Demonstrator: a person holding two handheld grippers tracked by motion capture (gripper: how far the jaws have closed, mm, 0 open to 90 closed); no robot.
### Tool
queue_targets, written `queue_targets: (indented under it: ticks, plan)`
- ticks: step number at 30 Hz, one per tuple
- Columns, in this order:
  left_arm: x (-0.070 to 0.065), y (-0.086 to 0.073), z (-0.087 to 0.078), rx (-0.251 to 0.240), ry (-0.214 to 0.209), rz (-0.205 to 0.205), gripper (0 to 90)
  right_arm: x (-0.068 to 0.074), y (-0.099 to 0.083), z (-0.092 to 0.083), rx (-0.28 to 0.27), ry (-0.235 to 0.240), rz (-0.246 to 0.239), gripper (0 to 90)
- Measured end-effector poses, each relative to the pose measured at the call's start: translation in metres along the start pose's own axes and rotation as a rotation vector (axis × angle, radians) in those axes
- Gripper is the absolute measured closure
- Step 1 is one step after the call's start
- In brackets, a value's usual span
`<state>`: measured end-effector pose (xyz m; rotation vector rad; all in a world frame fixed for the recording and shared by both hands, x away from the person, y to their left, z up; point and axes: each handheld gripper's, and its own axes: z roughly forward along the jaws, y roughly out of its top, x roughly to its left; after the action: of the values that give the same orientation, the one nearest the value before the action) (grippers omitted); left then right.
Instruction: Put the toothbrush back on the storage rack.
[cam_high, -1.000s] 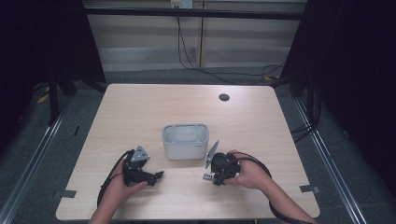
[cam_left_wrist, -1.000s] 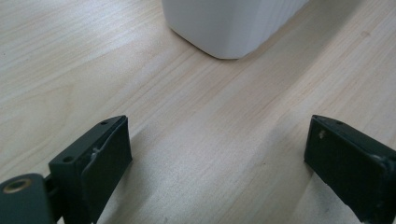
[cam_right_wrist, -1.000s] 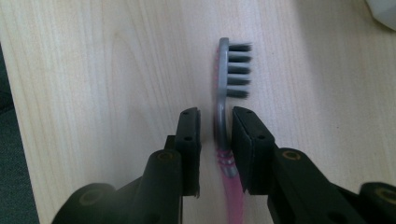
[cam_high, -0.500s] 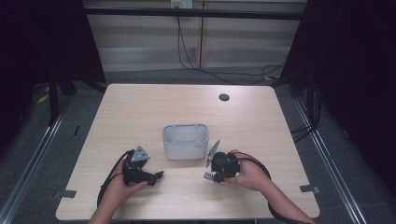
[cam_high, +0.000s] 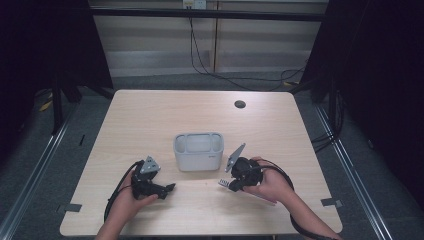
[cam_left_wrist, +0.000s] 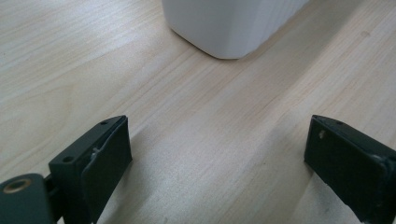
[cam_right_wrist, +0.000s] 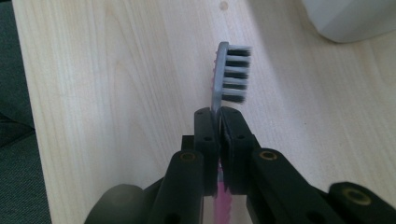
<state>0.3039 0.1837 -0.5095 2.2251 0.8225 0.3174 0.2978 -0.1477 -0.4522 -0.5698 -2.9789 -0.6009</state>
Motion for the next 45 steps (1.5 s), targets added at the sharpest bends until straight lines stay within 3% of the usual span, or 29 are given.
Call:
queue_targets:
  ticks: [7,21,24,45]
  plan:
    - [0.000,0.000,0.000,0.004,-0.002,0.005,6.8,-0.002,0.000,-0.011,-0.046,-0.001,0.014,86.3]
    - [0.000,0.000,0.000,-0.002,0.000,-0.002,6.9,-0.012,-0.005,-0.046,-0.201,-0.020,0.061,86.2]
    - [0.000,0.000,0.000,-0.002,0.000,-0.003,6.9,-0.015,-0.007,-0.056,-0.257,-0.020,0.066,86.2]
    - [0.000,0.000,0.000,-0.001,0.000,-0.001,6.8,-0.023,-0.012,-0.090,-0.431,-0.031,0.123,86.2]
